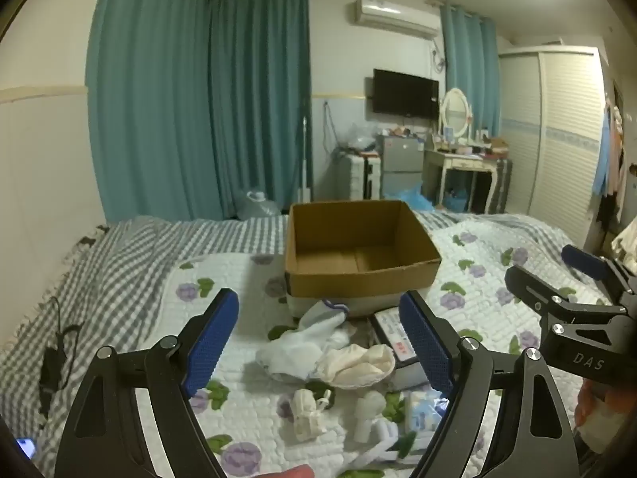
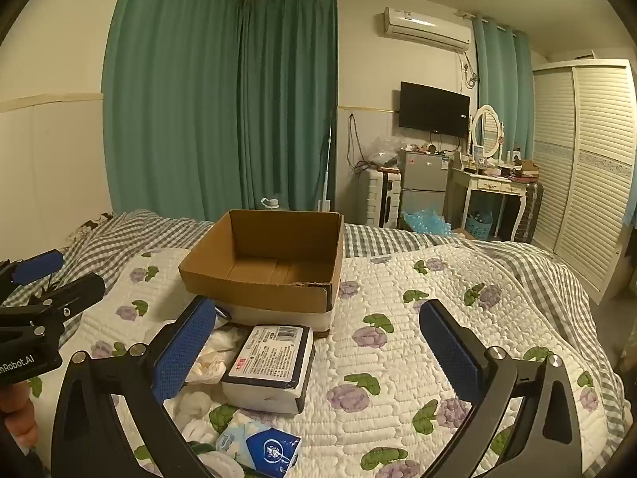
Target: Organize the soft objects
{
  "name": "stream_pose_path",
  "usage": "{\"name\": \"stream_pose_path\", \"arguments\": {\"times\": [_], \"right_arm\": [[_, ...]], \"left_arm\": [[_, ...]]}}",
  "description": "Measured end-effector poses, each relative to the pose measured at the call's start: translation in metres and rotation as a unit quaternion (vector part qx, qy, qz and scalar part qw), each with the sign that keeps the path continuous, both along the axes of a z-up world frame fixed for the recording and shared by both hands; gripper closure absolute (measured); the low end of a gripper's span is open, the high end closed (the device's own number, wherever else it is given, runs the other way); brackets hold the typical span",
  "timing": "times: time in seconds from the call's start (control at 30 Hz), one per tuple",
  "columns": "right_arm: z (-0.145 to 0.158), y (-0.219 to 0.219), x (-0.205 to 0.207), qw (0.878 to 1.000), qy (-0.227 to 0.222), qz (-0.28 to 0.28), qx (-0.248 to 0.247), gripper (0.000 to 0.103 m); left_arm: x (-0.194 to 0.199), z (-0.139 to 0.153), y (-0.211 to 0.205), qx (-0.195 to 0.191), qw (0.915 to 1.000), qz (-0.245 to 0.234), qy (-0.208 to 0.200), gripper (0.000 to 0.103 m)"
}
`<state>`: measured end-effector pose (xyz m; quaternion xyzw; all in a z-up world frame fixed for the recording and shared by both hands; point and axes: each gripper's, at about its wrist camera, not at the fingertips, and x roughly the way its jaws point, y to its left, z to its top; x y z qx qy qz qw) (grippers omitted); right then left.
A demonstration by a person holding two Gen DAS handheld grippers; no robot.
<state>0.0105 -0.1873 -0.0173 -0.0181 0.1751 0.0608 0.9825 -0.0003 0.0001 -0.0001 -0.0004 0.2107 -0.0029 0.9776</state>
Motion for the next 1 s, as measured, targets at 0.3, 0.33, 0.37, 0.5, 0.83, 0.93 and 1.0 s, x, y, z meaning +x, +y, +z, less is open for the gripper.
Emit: {"name": "stream_pose_path", "arguments": {"times": [0.3,0.33,0.37,0.5,0.83,0.93,1.0], "right_arm": [[-0.0044,0.0044,0.0037,1.0,0.007,0.0,-0.001,0.0],[-0.0043,0.0041,0.0035,1.0,0.007,0.0,-0.001,0.0],[-0.004,0.0042,0.0032,1.0,0.007,0.0,-0.001,0.0],[-0.0048,0.0031,0.0008,1.0,0.008,0.002,-0.001,0.0],[-0.0051,0.0018,0.0013,1.0,0.009,0.003,-0.002,0.0],[-0.005,0.0016,0.0015,1.0,0.01,0.003,-0.002,0.0],[-0.0057,0.0019,0.0013,1.0,0.01,0.003,-0.003,0.0]], "left_arm": [[-0.0022,-0.0001,-0.0019,0.0,1.0,0.005,0.0,0.019],[-0.0019,-0.0019,0.0,-0.001,1.0,0.006,0.001,0.019],[-0.0034,-0.0031,-0.0016,0.0,1.0,0.007,0.001,0.019],[-0.0035,-0.0068,-0.0024,0.003,0.9999,0.009,0.007,0.019],[-0.0035,-0.0071,0.0008,0.001,0.9999,0.008,0.01,0.019],[-0.0038,-0.0081,0.0013,0.001,0.9999,0.009,0.011,0.019],[-0.0032,-0.0083,0.0004,0.002,0.9999,0.009,0.011,0.019]]}}
